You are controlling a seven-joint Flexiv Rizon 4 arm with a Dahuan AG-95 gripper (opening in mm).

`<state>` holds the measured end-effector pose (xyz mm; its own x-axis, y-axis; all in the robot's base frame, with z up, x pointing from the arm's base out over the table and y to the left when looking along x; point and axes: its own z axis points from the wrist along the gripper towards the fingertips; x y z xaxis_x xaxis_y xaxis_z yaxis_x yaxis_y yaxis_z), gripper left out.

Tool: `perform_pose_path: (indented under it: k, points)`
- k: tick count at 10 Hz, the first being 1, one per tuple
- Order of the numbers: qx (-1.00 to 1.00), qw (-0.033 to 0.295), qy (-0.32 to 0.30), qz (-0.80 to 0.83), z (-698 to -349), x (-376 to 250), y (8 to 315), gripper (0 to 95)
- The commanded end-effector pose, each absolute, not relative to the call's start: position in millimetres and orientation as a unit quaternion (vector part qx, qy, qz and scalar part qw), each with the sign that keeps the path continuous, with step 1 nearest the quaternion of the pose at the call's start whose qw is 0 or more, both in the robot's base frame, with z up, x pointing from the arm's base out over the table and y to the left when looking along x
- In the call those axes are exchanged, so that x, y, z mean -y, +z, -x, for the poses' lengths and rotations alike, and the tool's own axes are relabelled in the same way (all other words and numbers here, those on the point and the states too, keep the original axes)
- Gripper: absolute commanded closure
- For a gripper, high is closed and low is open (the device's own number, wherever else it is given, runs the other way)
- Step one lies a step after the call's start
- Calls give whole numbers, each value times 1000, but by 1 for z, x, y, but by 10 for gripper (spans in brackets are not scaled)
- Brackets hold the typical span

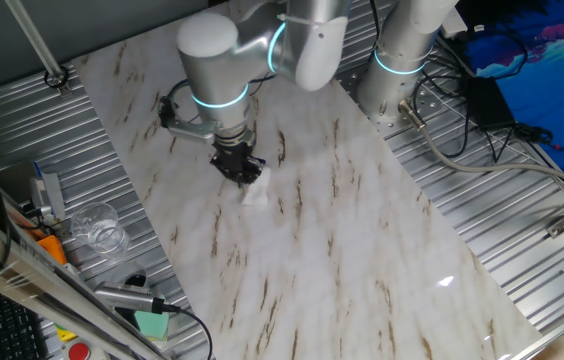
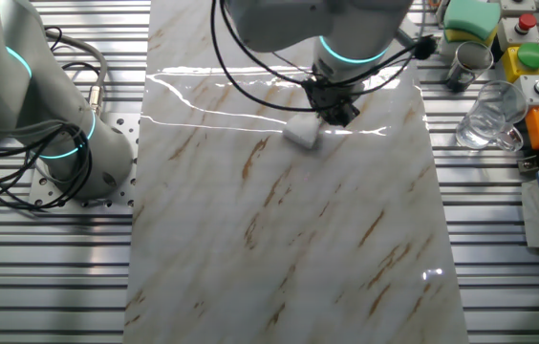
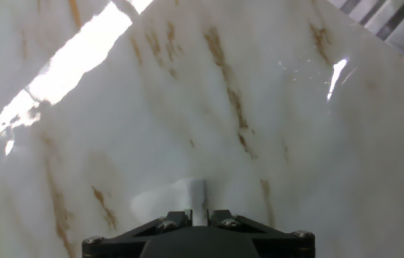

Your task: Clean the tabletop with a sponge

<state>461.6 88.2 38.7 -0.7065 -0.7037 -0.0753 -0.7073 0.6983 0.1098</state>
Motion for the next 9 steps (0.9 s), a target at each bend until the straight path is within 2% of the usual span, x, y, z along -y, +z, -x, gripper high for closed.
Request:
perform_pose_path:
  k: [1, 3, 4, 5, 9]
  points:
    - [-918, 14, 62, 392, -461, -92, 33, 190]
    - [-917, 13, 59, 395, -464, -97, 28, 190]
    - [-917, 14, 59, 394, -465, -100, 26, 380]
    - [-920, 12, 54, 387, -468, -106, 22, 950]
    - [-923, 13, 49, 382, -472, -107, 22, 950]
